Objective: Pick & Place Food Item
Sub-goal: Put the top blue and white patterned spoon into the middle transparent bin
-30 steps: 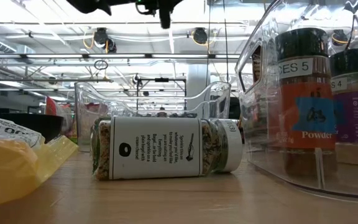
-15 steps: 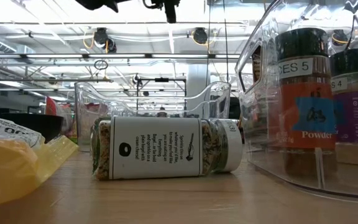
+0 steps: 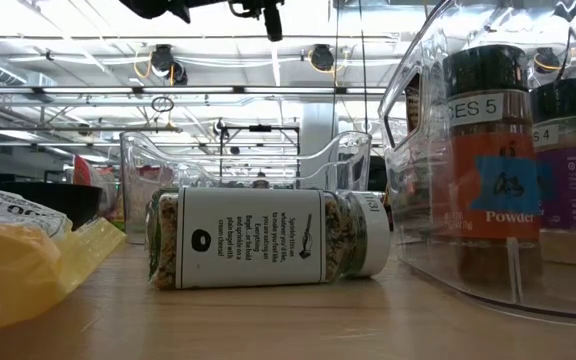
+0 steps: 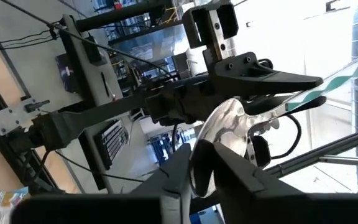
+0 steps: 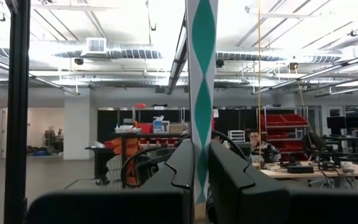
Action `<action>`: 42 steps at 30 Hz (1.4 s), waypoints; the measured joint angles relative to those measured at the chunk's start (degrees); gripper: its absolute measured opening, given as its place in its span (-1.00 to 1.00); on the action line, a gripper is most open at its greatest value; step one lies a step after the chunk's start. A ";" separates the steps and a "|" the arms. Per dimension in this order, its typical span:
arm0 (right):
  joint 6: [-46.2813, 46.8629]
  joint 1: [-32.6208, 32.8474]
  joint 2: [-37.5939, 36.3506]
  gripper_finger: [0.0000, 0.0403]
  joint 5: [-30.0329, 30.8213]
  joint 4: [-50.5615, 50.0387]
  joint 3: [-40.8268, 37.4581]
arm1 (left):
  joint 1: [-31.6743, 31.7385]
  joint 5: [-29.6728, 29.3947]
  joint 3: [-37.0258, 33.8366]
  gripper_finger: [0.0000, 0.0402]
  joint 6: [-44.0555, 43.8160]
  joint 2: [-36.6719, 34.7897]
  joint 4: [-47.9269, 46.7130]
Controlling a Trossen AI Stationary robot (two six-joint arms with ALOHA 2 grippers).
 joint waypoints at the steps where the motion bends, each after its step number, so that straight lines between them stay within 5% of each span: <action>1: -0.01 -0.01 -0.01 -0.93 0.00 0.03 0.00 | 0.06 0.00 0.00 -0.73 0.02 -0.02 0.17; 8: -0.56 0.00 -0.04 -0.89 -0.04 -0.09 0.00 | 0.41 0.19 0.00 -0.94 2.72 -0.17 1.98; 32: 1.61 -3.64 -4.26 0.00 1.91 -9.66 -0.07 | 5.03 7.28 -0.06 -0.98 11.26 -3.57 4.68; 42: -7.42 -4.88 -11.24 0.04 4.07 -22.83 -0.07 | 9.18 4.54 0.00 -0.99 26.03 -14.77 -27.24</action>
